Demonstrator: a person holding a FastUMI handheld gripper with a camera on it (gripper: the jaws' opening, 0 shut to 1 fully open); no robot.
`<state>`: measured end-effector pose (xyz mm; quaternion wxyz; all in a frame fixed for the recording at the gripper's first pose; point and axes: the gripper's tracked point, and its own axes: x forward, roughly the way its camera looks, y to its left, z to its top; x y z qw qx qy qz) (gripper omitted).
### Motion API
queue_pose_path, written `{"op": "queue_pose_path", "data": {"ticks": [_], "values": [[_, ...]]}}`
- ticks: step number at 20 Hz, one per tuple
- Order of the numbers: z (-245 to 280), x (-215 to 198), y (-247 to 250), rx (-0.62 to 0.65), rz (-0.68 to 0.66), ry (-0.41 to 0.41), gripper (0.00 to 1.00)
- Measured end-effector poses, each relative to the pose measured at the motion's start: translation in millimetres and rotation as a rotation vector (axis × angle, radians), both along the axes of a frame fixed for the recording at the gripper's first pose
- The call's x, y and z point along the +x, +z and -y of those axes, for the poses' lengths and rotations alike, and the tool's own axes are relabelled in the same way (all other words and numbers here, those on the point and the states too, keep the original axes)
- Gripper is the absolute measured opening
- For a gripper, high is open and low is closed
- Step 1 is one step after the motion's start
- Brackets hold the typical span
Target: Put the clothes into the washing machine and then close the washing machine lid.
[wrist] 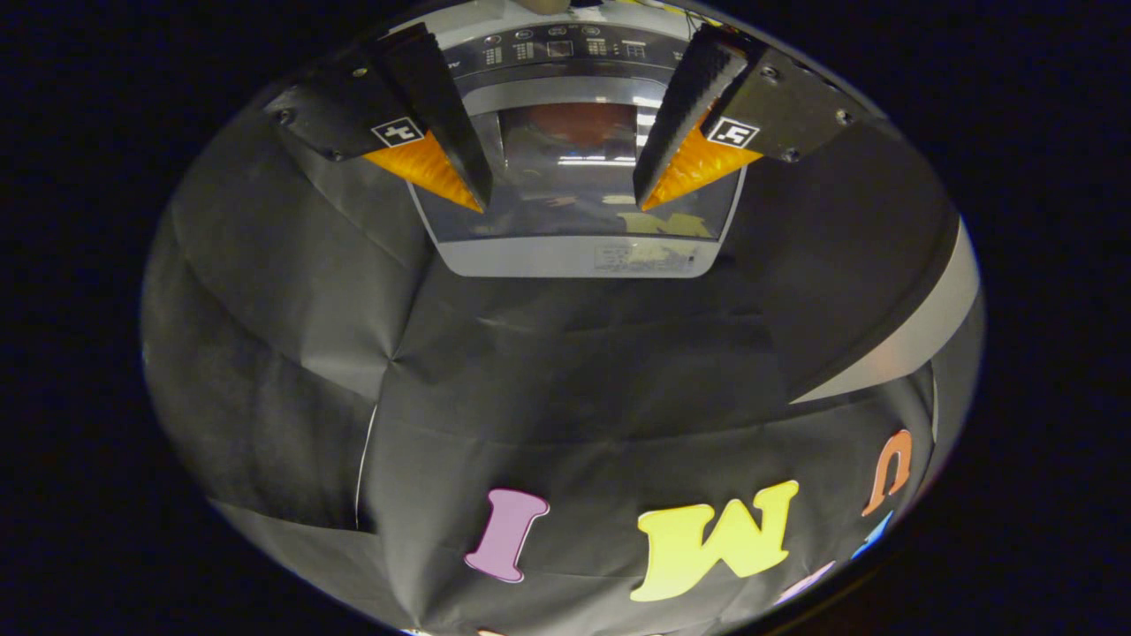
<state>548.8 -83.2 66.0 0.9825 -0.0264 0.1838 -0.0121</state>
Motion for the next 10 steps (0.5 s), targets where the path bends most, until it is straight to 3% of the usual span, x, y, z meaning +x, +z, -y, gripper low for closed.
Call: {"op": "queue_pose_path", "data": {"ticks": [10], "values": [[2,-25,-8,-0.008,0.002,0.021,1.0]]}}
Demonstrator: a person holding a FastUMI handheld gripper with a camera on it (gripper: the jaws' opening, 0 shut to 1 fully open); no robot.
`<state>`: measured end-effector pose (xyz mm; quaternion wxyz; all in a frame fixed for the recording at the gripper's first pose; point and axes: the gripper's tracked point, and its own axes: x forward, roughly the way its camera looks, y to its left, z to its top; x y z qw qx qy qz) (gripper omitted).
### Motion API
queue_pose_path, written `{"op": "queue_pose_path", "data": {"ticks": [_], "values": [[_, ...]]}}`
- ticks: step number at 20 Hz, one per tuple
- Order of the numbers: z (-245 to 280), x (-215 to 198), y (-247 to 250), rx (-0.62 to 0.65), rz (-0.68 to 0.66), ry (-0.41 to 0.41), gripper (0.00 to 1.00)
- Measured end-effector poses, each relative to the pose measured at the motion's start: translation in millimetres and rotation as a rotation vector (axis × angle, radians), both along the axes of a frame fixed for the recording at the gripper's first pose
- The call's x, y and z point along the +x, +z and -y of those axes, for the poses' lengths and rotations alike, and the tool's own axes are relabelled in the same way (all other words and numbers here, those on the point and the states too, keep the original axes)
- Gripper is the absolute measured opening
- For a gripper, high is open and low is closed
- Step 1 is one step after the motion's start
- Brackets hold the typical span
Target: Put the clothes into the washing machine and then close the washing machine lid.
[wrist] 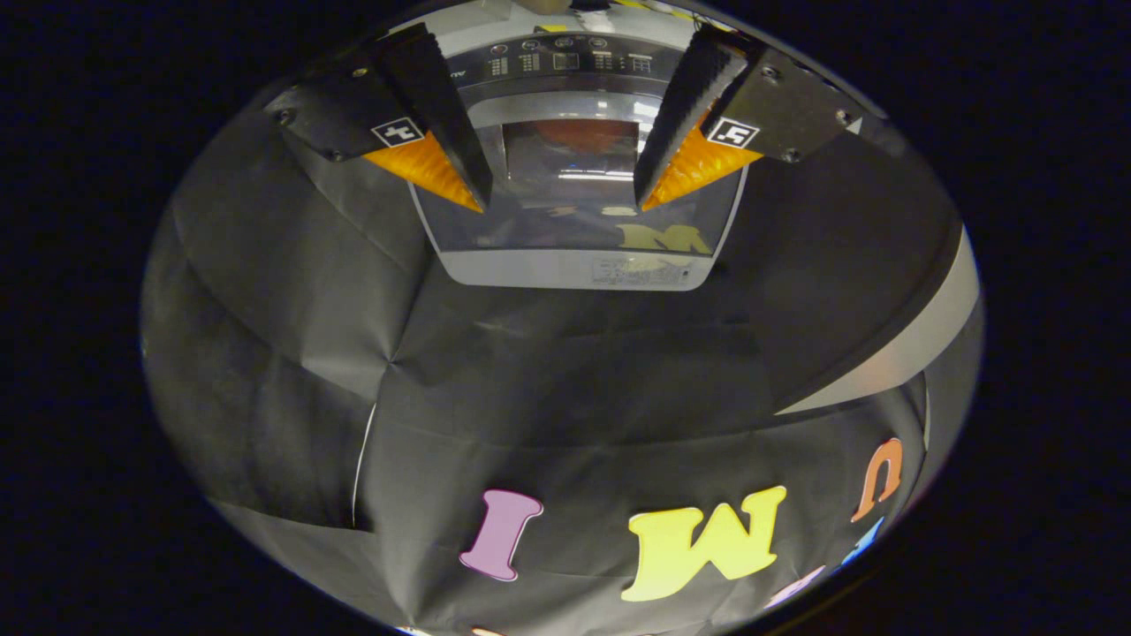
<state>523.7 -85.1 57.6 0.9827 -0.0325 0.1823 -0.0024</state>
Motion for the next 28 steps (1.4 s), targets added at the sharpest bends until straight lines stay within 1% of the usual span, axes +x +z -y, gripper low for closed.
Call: {"op": "queue_pose_path", "data": {"ticks": [2,6,7,10,14,17,18,20,22,24,26,28], "values": [[-1,-19,-1,0.001,0.012,0.013,1.0],[2,-78,-4,-0.027,0.068,0.007,1.0],[3,-98,-7,-0.027,0.081,-0.005,1.0],[-2,-162,-24,0.025,0.098,-0.031,1.0],[-12,-258,-40,0.057,0.125,-0.055,1.0],[-32,-325,-28,0.078,0.192,-0.039,1.0],[-33,-340,-30,0.078,0.208,-0.047,1.0],[-43,-374,-28,0.088,0.225,-0.036,1.0],[-47,-401,-20,0.102,0.261,-0.024,1.0],[-56,-420,-19,0.076,0.291,0.011,1.0],[-69,-436,-25,0.063,0.291,0.062,1.0],[-65,-450,-21,0.055,0.305,0.059,1.0]]}}
